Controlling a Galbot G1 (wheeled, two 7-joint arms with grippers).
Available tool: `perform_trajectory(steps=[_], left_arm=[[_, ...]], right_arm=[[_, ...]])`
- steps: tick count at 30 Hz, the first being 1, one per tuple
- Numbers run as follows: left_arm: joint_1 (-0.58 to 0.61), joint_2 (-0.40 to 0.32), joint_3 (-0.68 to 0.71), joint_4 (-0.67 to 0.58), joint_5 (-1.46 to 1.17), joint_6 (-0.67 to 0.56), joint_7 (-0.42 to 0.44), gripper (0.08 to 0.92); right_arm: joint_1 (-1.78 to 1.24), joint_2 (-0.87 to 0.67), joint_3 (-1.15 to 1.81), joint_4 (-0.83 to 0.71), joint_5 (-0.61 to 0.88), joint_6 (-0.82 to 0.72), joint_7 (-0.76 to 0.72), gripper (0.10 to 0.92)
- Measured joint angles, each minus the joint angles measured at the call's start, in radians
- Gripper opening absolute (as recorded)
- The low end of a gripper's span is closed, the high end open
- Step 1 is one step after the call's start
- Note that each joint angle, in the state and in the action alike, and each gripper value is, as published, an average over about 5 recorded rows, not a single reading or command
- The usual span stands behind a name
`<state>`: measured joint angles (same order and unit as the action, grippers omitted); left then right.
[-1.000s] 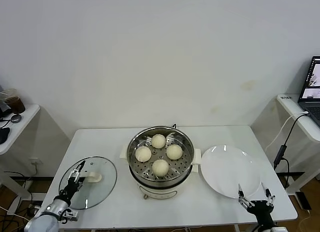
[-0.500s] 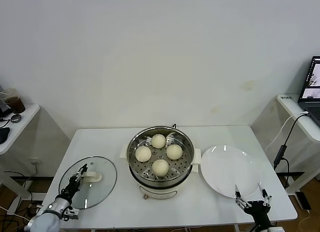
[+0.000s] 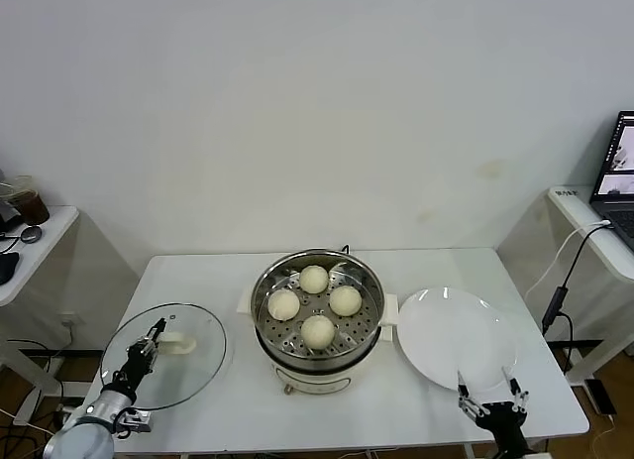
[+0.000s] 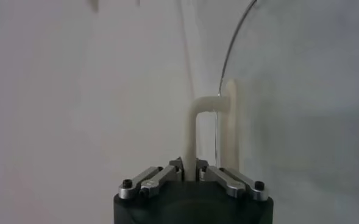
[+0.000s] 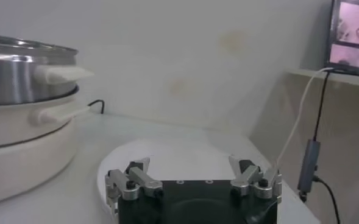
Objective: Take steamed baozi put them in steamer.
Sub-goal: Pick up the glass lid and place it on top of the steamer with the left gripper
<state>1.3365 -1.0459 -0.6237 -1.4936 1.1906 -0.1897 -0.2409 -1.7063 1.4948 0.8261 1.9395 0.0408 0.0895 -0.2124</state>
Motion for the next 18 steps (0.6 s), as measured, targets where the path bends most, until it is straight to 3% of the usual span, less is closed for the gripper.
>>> perform_trajectory(steps=[9,18], left_arm=[[0.088,0.077,-0.017,-0.267,-0.145,0.184,0.085,0.178],[0.065,0.156,0.047,-0.517,-0.285,0.435,0.219,0.178]], right_arm=[[-0.012,-0.003,-0.022,0.004,-0.021,0.019,-0.017,0.823],[-0.017,0.007,-0.042,-0.012,-0.066,0.054,-0.040,0.823]])
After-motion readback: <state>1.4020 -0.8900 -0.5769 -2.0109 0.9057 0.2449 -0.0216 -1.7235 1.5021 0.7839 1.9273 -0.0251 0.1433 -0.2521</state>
